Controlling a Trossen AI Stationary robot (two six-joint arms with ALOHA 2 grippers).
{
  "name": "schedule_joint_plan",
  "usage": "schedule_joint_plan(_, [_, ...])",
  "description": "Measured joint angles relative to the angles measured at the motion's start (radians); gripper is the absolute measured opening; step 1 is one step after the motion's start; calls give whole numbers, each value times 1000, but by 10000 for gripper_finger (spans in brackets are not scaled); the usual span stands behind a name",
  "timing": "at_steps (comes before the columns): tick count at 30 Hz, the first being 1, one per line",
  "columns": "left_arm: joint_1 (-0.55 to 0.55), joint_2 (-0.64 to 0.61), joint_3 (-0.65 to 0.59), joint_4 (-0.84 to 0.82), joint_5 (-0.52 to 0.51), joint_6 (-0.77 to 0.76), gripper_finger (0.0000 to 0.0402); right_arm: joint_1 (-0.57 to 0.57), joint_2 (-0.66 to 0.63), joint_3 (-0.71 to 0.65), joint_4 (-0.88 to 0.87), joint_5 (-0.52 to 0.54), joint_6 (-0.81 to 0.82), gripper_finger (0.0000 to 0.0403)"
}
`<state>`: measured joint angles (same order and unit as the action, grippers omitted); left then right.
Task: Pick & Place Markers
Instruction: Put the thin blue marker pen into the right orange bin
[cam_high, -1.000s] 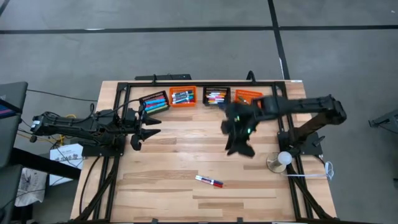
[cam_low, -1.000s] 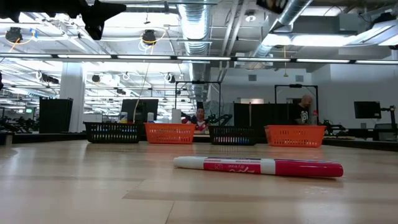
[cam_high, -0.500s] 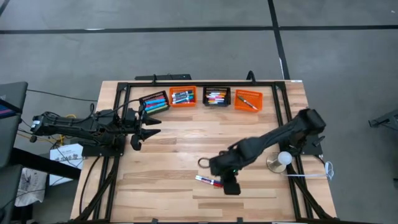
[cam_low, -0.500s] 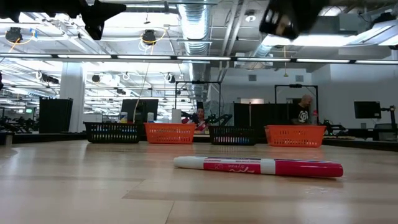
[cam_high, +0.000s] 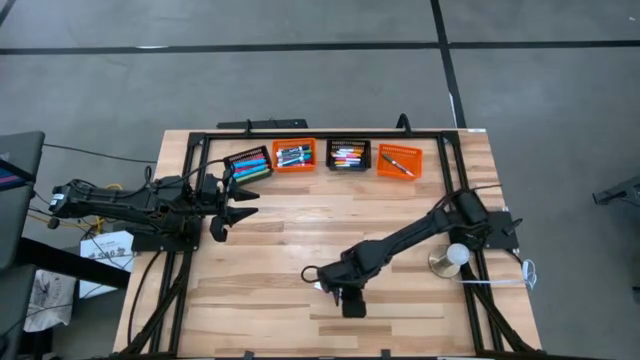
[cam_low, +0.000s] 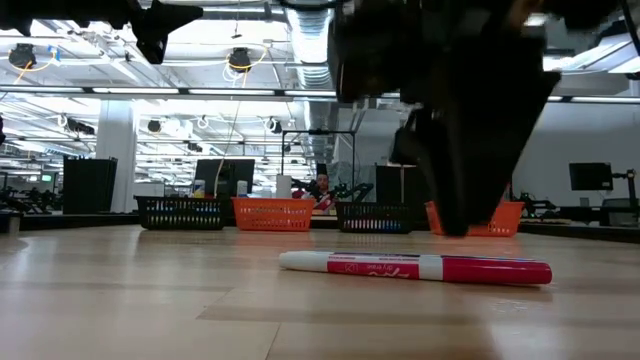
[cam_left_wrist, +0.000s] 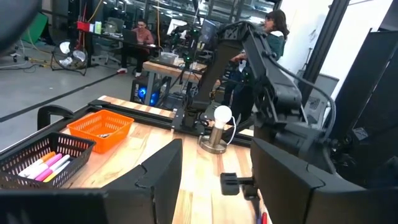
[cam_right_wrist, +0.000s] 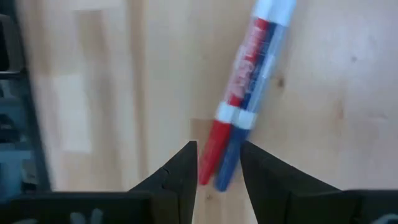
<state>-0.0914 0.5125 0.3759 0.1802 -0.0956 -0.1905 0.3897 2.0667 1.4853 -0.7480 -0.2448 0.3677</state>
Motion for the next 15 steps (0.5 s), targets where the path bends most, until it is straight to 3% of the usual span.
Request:
schedule_joint_plan(9, [0,1,0,0,0,0,190,0,18,0,1,149,0,111])
schedule_joint_plan(15, [0,1,0,0,0,0,190,0,17,0,5,155,-1,101])
